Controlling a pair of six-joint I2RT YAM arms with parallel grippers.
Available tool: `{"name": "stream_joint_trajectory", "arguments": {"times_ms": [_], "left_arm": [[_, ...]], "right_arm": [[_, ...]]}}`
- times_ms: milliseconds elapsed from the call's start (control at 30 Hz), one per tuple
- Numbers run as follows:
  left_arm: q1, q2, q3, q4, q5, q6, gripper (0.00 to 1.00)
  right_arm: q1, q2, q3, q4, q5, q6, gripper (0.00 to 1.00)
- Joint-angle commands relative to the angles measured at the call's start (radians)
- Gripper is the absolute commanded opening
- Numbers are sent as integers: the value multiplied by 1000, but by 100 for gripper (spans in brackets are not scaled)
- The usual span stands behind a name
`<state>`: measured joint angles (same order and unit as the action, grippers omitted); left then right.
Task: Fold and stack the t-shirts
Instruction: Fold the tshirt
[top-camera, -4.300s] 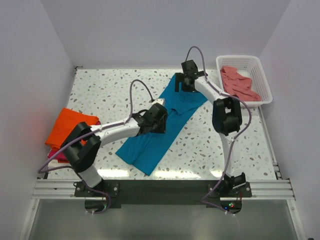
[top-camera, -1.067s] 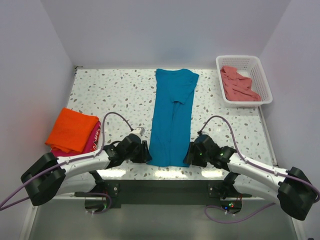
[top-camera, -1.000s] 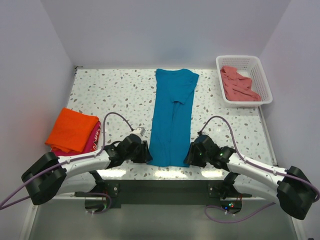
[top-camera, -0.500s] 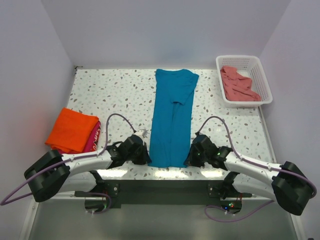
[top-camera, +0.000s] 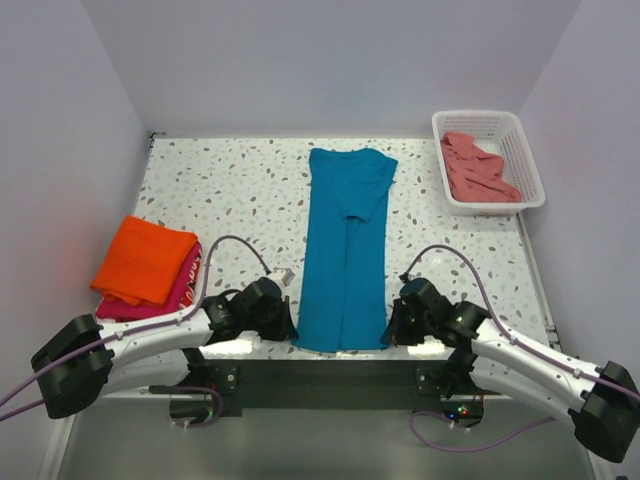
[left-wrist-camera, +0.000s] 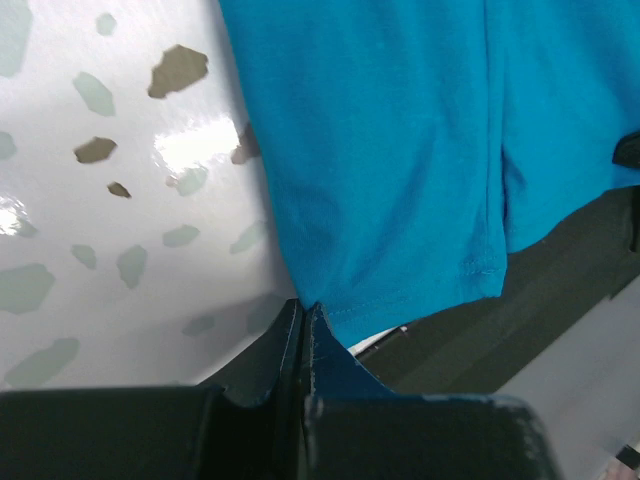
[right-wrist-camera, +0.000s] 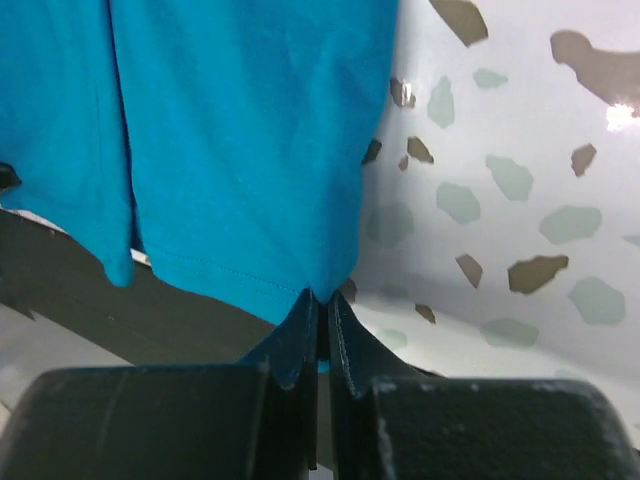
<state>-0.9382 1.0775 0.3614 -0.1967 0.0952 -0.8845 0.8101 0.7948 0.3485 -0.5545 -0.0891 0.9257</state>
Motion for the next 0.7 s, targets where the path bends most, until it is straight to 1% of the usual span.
{"name": "stream_joint_trajectory", "arguments": {"times_ms": [0,200,433,667], "left_arm": [[-14,-45,1,-79,5,-25,0],[-16,-28,94,-67,-28,-16,0],[-14,35,249,-66,-94,16,0],[-13,116,309,-4,-164,15,0]], "right_arm": [[3,-34,41,-163,-3,-63,0],[1,-6,101,-120,29,-82,0],[1,0,190,-110,169,-99,0],[3,29,225,-42,281,-111,0]]}}
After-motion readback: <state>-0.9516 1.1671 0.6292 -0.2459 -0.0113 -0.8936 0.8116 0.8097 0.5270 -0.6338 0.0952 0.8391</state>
